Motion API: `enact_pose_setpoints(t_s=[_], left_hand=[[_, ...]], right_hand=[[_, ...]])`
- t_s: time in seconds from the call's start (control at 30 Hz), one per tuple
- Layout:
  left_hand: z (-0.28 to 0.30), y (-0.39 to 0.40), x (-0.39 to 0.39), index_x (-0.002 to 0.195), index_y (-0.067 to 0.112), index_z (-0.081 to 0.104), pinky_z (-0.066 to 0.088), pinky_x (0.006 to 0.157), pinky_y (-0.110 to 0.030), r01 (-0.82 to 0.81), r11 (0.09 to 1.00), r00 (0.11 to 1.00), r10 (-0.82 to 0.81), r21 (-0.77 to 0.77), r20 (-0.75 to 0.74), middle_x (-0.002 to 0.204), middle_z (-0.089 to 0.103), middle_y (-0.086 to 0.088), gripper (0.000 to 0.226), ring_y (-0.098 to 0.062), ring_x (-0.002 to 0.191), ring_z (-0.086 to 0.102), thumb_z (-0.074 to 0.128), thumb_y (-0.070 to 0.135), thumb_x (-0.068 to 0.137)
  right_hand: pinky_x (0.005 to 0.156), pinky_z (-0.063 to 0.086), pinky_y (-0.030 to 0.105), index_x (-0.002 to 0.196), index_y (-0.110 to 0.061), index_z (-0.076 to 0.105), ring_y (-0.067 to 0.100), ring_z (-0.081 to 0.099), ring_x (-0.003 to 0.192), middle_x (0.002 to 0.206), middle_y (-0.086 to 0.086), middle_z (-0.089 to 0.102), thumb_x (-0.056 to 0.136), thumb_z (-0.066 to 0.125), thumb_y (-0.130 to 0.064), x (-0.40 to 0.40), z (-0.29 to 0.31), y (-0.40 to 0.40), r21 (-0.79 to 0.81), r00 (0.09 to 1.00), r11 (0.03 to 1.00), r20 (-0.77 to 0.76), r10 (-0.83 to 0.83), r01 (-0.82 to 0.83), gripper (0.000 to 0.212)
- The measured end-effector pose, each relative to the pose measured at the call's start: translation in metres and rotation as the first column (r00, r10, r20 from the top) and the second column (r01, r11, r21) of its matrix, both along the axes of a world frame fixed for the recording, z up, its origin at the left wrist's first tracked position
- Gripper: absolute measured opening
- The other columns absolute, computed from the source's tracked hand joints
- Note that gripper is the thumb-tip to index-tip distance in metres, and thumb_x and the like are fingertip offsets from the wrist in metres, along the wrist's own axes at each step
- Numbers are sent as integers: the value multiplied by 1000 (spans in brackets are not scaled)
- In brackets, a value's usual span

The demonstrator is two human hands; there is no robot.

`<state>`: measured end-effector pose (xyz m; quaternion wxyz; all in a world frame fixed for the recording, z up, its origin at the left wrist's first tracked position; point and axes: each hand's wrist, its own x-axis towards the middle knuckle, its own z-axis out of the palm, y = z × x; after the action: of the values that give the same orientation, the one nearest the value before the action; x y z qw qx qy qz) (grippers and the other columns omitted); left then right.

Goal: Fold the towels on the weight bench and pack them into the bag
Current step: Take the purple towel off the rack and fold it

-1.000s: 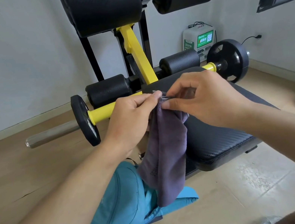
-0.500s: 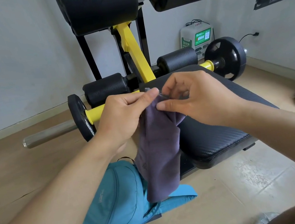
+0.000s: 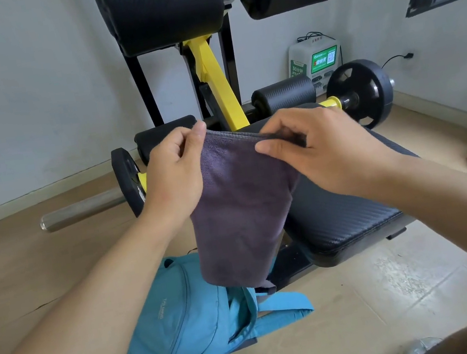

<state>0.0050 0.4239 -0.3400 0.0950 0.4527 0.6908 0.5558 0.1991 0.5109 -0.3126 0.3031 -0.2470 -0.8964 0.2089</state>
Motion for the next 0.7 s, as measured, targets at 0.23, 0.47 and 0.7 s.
enact_pose_setpoints(t_s=[0.23, 0.47, 0.7], left_hand=[[-8, 3, 9, 92, 4, 62, 43, 89, -39, 181, 980, 917, -197, 79, 346, 91, 61, -9, 51, -18, 88, 54, 52, 53, 100], [3, -5, 24, 84, 22, 74, 53, 80, -37, 190, 979, 950, -203, 74, 239, 86, 76, -2, 41, -9, 82, 67, 46, 42, 107], [8, -13, 37, 77, -5, 52, 35, 63, -36, 275, 960, 961, -274, 43, -26, 69, 44, -20, 54, -17, 67, 40, 45, 40, 107]], right_hand=[[71, 28, 22, 92, -21, 73, 20, 52, 62, 72, -8, 71, 103, 45, -46, 3, 4, 7, 411, 997, 910, 22, -73, 58, 40], [62, 45, 32, 122, -34, 59, 23, 58, 60, 53, -7, 55, 89, 29, -81, 2, 12, 1, 400, 969, 908, 144, -199, 126, 65], [57, 33, 33, 66, -19, 43, 11, 40, 64, 66, -7, 45, 85, 48, -75, -6, 10, -10, 244, 987, 970, 148, -57, 20, 59]])
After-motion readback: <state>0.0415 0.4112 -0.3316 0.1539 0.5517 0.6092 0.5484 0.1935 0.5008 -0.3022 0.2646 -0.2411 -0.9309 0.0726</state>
